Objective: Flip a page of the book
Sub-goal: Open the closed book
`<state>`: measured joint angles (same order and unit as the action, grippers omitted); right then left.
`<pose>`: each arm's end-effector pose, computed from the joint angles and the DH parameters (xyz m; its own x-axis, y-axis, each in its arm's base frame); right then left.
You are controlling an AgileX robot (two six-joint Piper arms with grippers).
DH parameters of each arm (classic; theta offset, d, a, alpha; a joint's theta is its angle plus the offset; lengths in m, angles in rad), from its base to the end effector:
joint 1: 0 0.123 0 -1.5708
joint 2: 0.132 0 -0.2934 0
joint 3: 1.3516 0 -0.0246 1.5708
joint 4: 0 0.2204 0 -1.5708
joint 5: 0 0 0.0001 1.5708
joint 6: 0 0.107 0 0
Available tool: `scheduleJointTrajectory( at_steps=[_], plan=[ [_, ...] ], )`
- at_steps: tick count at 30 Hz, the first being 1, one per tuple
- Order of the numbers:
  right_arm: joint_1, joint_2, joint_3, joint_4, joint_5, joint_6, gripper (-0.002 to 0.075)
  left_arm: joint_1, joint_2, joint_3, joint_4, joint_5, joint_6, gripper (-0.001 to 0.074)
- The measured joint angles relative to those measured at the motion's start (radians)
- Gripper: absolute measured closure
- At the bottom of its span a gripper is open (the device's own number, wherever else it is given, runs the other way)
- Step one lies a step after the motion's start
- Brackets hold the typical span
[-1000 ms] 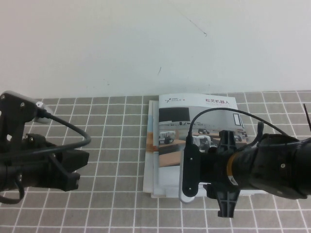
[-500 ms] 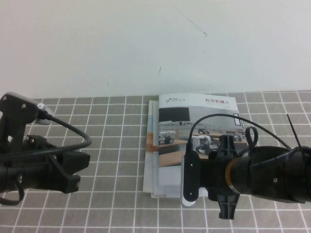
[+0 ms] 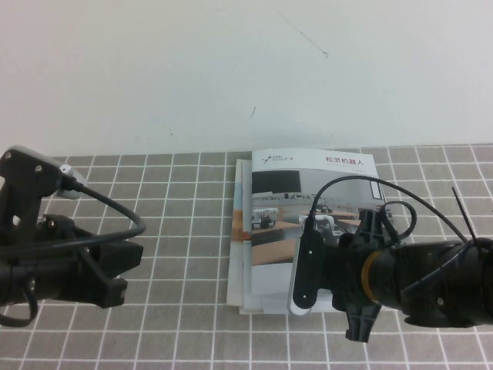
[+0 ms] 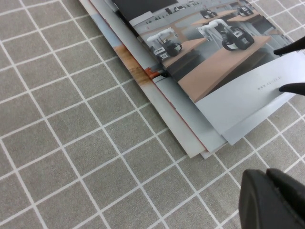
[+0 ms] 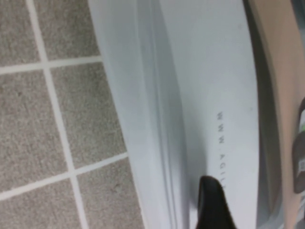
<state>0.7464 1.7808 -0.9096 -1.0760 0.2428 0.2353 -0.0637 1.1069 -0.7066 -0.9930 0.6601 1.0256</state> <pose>0.2626 0.2119 0.1792 0.0286 -0.9543 -0.2976 -0.8076 0.1534 -0.5695 0.1871 -0.0671 0.2958 -0.5830 0.1613 -0.7963 0.5317 0.8168 -0.2238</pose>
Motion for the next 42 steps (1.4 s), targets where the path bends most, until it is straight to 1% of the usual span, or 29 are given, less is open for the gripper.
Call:
scheduleJointTrajectory(
  at_steps=[6,14,19,22,25,33,36,42],
  plan=[
    [0.0,0.001,0.042,0.0,0.002,0.041,0.0341,0.0,0.0,0.0,0.0,0.0,0.006,0.0738],
    [0.008,0.001,0.051,-0.002,-0.011,0.05,0.0341,0.0,0.0,0.0,-0.01,0.0,0.006,0.0738],
    [0.008,0.002,0.051,-0.041,-0.02,0.054,0.0345,0.0,0.0,0.0,-0.01,0.0,0.006,0.0738],
    [0.008,0.006,0.051,-0.09,-0.011,0.074,0.0365,0.0,0.0,0.0,-0.01,0.0,0.006,0.0738],
    [0.008,0.011,0.051,-0.159,0.024,0.137,0.0375,0.0,0.0,0.0,-0.01,0.0,0.006,0.0738],
    [0.009,0.011,0.051,-0.4,0.105,0.383,0.038,0.0,0.0,0.0,-0.012,0.0,0.008,0.0738],
    [0.009,0.011,0.051,-0.474,0.124,0.447,0.038,0.0,0.0,0.0,-0.016,0.0,0.009,0.0738],
    [0.02,0.011,0.053,-0.576,0.146,0.51,0.038,0.0,0.0,0.0,-0.018,0.0,0.011,0.0738]
  ],
)
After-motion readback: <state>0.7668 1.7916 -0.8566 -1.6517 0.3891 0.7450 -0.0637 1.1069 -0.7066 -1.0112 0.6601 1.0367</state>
